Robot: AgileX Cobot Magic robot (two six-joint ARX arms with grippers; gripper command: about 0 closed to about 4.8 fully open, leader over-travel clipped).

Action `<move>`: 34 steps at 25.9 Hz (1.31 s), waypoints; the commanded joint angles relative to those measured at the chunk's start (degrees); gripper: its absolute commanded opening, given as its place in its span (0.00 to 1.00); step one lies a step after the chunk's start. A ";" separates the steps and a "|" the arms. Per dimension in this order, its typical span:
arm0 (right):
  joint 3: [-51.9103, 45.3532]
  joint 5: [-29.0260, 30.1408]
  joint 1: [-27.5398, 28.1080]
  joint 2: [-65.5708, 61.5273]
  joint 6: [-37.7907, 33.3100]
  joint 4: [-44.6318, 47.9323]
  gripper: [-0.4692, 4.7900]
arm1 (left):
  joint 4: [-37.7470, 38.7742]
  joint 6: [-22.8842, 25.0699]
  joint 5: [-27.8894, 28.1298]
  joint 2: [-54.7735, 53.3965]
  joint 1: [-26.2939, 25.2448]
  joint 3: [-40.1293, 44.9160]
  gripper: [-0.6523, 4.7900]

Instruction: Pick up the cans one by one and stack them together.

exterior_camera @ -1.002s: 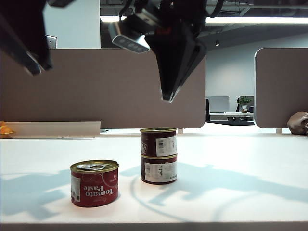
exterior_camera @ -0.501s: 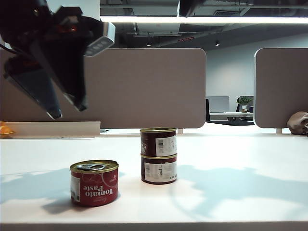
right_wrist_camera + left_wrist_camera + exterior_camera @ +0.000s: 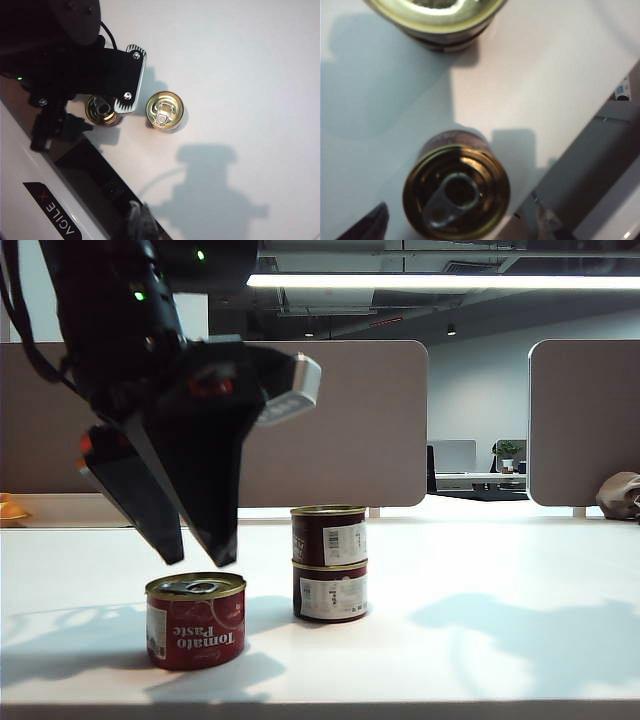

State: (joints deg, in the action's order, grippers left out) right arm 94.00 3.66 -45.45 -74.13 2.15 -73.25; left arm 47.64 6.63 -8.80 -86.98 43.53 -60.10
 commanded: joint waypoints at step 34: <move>0.17 -0.11 -0.07 3.48 -0.87 -4.52 0.09 | -3.39 -2.16 4.52 -4.74 0.28 -0.61 0.40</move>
State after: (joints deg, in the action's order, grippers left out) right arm 94.02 3.64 -45.50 -70.89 1.34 -78.11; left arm 44.53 4.23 -5.80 -91.72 43.77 -60.53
